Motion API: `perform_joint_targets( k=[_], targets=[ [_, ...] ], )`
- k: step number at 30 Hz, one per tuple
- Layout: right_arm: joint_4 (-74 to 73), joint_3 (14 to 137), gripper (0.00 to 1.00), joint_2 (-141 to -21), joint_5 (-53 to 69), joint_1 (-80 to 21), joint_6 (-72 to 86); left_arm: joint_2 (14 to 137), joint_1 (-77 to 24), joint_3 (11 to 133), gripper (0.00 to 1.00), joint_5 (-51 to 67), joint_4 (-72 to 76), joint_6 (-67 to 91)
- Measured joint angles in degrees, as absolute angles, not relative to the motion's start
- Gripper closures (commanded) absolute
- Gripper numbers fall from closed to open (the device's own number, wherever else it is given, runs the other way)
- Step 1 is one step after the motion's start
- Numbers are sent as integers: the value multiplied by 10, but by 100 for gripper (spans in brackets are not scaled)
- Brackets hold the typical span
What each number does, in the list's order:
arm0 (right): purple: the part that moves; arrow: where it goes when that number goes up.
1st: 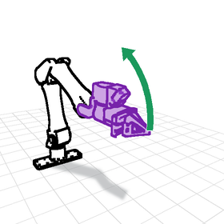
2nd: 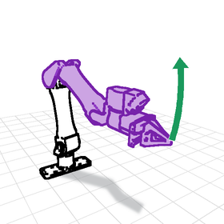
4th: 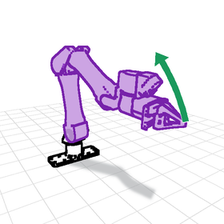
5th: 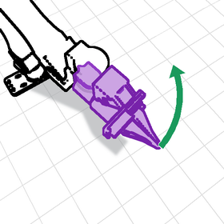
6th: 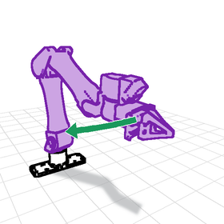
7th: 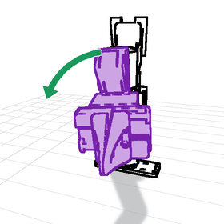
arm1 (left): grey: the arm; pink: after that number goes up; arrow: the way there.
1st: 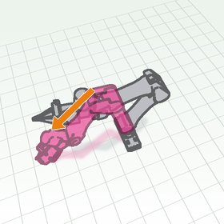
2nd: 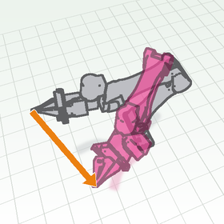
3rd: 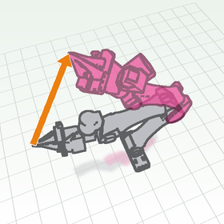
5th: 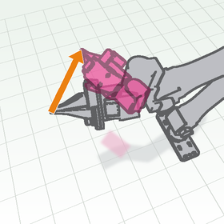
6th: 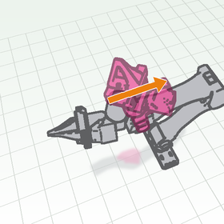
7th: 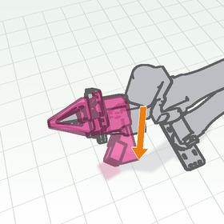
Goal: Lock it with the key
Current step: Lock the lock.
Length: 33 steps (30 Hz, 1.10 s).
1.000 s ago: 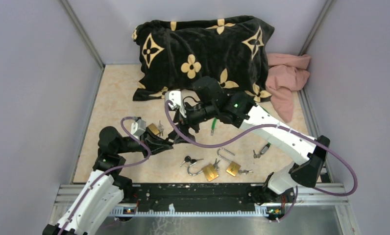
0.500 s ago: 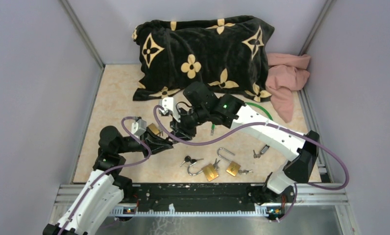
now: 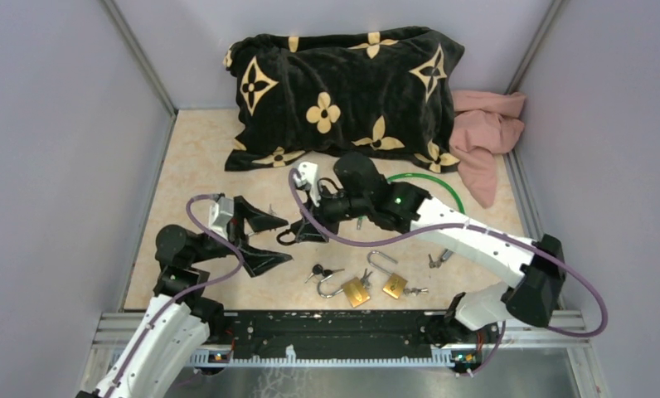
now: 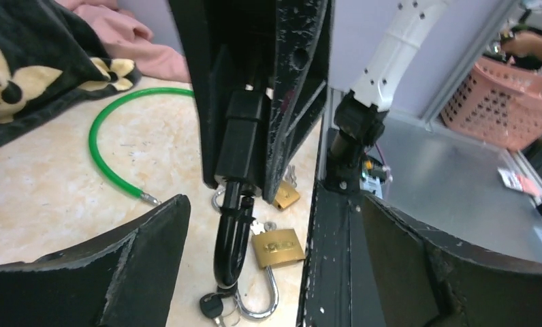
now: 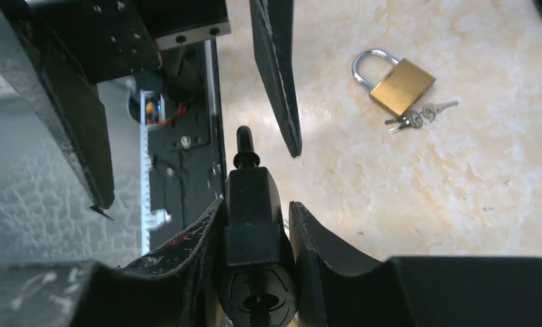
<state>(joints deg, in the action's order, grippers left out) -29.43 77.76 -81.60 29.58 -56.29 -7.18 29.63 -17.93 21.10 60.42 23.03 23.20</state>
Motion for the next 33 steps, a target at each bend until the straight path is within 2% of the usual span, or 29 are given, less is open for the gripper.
perform_joint_targets(
  k=[7, 14, 22, 33],
  targets=[
    [-17, 573, 100, -655, 289, -533, 105, 263, -159, 211, 1, 528, 196, 301],
    [217, 454, 100, -568, 269, -531, 199, 240, -151, 234, 1, 472, 88, 318],
    [297, 395, 100, -552, 251, -531, 237, 189, -137, 243, 1, 362, -50, 288],
    [333, 326, 100, -517, 248, -531, 269, 112, -53, 238, 1, 300, -64, 256]
  ],
)
